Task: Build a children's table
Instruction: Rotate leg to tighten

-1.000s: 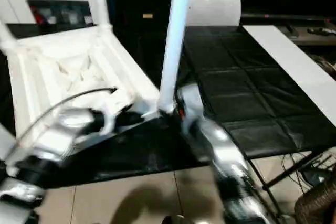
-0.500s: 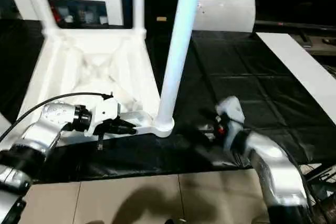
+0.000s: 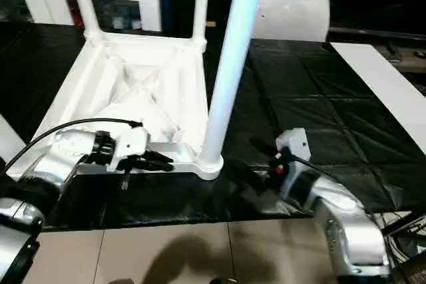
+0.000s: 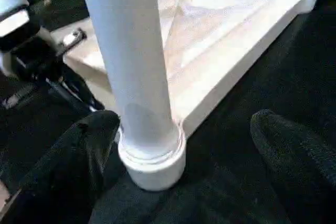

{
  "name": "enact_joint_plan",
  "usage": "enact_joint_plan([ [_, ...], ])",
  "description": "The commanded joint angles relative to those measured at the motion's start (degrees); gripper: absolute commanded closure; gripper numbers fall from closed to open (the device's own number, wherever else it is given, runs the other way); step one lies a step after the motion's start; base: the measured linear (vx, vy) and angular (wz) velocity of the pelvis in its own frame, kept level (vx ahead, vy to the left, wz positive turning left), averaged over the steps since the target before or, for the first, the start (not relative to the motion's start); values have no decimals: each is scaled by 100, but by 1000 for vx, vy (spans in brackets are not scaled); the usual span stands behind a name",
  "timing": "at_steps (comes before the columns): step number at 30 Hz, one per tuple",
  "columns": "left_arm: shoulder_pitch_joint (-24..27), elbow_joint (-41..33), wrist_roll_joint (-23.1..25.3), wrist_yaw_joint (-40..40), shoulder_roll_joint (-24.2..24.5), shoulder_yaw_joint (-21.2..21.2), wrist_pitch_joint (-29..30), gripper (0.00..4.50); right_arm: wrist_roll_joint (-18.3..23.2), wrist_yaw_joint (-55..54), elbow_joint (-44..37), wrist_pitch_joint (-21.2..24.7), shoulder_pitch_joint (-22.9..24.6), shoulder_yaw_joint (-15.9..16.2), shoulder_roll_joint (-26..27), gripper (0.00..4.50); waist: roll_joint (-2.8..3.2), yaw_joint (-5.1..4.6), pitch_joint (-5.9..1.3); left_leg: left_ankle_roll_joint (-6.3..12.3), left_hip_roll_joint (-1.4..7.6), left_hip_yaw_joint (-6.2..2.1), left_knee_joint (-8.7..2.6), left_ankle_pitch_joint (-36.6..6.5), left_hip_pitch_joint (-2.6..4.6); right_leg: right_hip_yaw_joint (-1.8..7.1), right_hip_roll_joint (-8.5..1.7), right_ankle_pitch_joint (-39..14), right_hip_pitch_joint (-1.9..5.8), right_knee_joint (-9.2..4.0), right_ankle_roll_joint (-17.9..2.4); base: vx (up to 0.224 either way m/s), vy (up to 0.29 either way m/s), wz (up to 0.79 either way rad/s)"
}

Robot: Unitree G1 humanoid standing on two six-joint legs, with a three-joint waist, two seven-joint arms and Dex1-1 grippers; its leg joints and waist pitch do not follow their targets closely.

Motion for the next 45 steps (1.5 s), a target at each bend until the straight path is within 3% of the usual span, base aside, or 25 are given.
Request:
enact_joint_plan([
  [1,-63,-302,-314,14,-34,241,8,387,-77,-171,-137,45,95,-103,-43,0,47,-20,-369,284,166,-3,-411,-536,-44,385,-413,-2233,393,-453,-115,0,0,0],
  [4,301,-835,-716,230,-52,549,317,374,-12,-402,-335,306,240,-118,10,0,76,-37,-362,235,190,-21,-430,-582,-70,388,-398,-1958,417,-406,-250,0,0,0],
  [5,884,-1740,-1214,637,-73,901,1082,360,-10,-571,-605,368,409,-81,64,0,226,-31,-378,166,197,-28,-433,-656,-35,395,-417,-1931,427,-360,-325,0,0,0],
  [6,884,-1740,-1214,637,-73,901,1082,341,-10,-571,-605,368,409,-81,64,0,117,-82,-340,204,198,-8,-436,-672,-94,389,-385,-1898,428,-403,-340,0,0,0],
  [8,1774,-2960,-1569,1470,-254,1247,1871,339,-63,-837,-972,321,646,-10,236,0,176,-147,-341,197,201,-7,-436,-851,-106,380,-391,-2072,445,-417,-358,0,0,0],
  [16,3776,-5402,-1357,4249,-1714,1952,2606,299,-468,-1685,-1232,-144,991,431,934,0,151,-367,-225,326,105,-24,-321,-1768,32,33,-270,-3826,257,-919,570,0,0,0],
  [17,3776,-5402,-1357,4249,-1714,1952,2606,299,-468,-1685,-1232,-144,991,431,934,0,250,-443,-222,280,199,-111,-386,-2026,51,-86,-184,-3572,322,-960,638,0,0,0],
  [18,4142,-5789,-939,4717,-1942,1950,2700,299,-698,-1722,-1027,-276,1027,696,945,0,274,-457,-192,477,505,-667,-913,-2653,-638,-170,-204,-2607,917,-179,577,0,0,0],
  [19,4319,-6000,-696,4928,-2003,1907,2731,299,-817,-1721,-953,-307,1058,835,921,0,411,-315,-248,494,678,-864,-1003,-3061,-363,89,-110,-1723,755,108,281,-32,-56,35],
  [20,4319,-6000,-696,4928,-2003,1907,2731,299,-817,-1721,-953,-307,1058,835,921,0,307,-598,-131,739,849,-1183,-1116,-3395,-162,247,-83,-1197,476,339,-216,-4,-108,76],
  [21,4469,-6209,-631,5133,-2030,1842,2945,299,-862,-1741,-884,-330,1073,900,938,0,228,-512,-58,866,727,-1171,-1044,-3533,-139,406,-82,-1464,404,373,-612,-4,-108,76],
  [23,4797,-6451,-649,5276,-2071,1740,2984,299,-814,-1769,-807,-342,1051,865,991,0,162,-529,-43,813,354,-1067,-899,-3235,-391,445,-203,-2201,589,121,-962,27,-176,69],
  [24,5062,-6630,-599,5424,-2121,1654,3078,299,-787,-1752,-768,-386,1073,819,972,0,-196,-321,-79,474,-368,-358,502,-964,-60,232,-998,-5377,268,-963,51,23,-176,64],
  [25,5146,-6700,-548,5480,-2134,1622,3108,299,-808,-1744,-749,-438,1102,815,951,0,-115,-273,-74,497,-283,-358,551,-493,-213,322,-1170,-5598,402,-1001,381,14,-130,46],
  [26,5205,-6747,-509,5510,-2138,1611,3094,299,-820,-1740,-720,-487,1133,817,938,0,-215,-169,-97,619,-206,-331,708,-319,-357,369,-1343,-5390,459,-970,904,5,-81,53],
  [27,5261,-6781,-477,5527,-2136,1610,3060,299,-838,-1743,-682,-545,1167,829,933,0,-237,-38,-154,790,-103,-428,733,-539,-570,671,-1663,-4465,711,-783,887,5,-81,53],
  [28,5299,-6778,-426,5555,-2126,1632,3028,299,-813,-1821,-665,-527,1222,770,972,0,-123,41,-186,701,-107,-438,660,-607,-360,1120,-1579,-4403,582,-760,640,-1,-28,61],
  [29,5321,-6804,-368,5599,-2134,1635,3055,299,-792,-1882,-660,-512,1251,727,997,0,-137,145,-118,721,80,-557,607,-671,-395,1186,-1679,-3605,751,-734,-384,-3,4,20],
  [30,5344,-6800,-334,5606,-2119,1643,3064,299,-791,-1912,-656,-481,1275,738,1003,0,-20,204,-147,727,163,-512,222,-168,-297,767,-1239,-2535,778,-556,-1089,-3,4,20],
  [31,5357,-6793,-289,5617,-2091,1634,3069,299,-789,-1906,-680,-478,1306,760,993,0,-4,160,-140,791,193,-450,-23,76,-191,555,-906,-2053,678,-435,-1209,0,0,0],
  [32,5368,-6773,-216,5644,-2047,1618,3068,299,-790,-1886,-710,-503,1347,795,981,0,143,-5,-170,1083,437,-509,-354,461,116,247,-291,-1342,427,-68,-892,-22,57,12],
  [34,5382,-6725,-134,5691,-1958,1591,3044,299,-783,-1861,-775,-567,1452,851,971,0,138,-143,-155,1183,586,-567,-392,15,73,417,-362,-797,437,-31,-606,-34,55,5],
  [36,5400,-6686,-178,5710,-1913,1606,2981,299,-794,-1845,-780,-754,1560,877,966,0,91,-201,-67,396,380,-440,-458,-1934,-11,565,-544,-2168,544,-328,-375,-67,35,-9],
  [38,5420,-6690,-240,5691,-1905,1640,2937,271,-762,-1783,-792,-880,1617,869,950,0,49,-299,-51,150,292,-460,-441,-2468,17,555,-594,-3175,518,-497,-101,-58,13,-6],
  [45,5260,-6734,-406,6121,-1927,2205,2814,230,-208,-1000,-1070,-909,1600,976,666,0,-30,-468,-47,397,215,-440,-383,-2044,-3,495,-591,-3736,468,-683,235,-8,1,-1],
])
